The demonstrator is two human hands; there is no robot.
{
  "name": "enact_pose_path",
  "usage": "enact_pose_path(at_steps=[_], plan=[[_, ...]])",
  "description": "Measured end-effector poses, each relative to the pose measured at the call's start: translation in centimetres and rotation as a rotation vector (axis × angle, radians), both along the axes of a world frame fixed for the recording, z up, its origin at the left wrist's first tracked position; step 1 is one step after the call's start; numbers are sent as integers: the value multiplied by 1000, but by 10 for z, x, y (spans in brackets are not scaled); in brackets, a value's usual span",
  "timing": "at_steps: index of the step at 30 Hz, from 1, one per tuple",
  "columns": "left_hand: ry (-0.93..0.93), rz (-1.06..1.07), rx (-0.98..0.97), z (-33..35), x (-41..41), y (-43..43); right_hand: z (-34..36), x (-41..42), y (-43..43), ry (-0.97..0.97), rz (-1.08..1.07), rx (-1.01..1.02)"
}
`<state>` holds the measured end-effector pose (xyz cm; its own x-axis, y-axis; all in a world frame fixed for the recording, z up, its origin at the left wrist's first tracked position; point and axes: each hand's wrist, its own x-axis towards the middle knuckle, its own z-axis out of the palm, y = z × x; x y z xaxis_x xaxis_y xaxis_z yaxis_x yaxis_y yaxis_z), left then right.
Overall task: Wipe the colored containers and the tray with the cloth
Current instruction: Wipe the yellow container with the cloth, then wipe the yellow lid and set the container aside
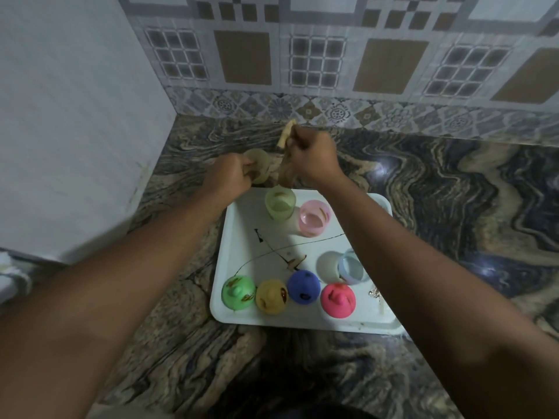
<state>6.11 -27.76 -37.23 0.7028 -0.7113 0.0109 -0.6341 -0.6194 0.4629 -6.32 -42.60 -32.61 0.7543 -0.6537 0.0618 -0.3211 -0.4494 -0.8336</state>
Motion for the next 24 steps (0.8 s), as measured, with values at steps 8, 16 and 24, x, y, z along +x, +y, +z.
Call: enact_pose_path(at_steps=[8, 16, 24], plan=[[-101, -33, -381, 46, -49, 40, 48, -61, 34, -232, 52, 257], [174, -138, -84, 34, -164, 109, 6, -150, 91, -117, 181, 433], [17, -176, 118, -9, -202, 132, -39, -198, 119, 200, 225, 74]])
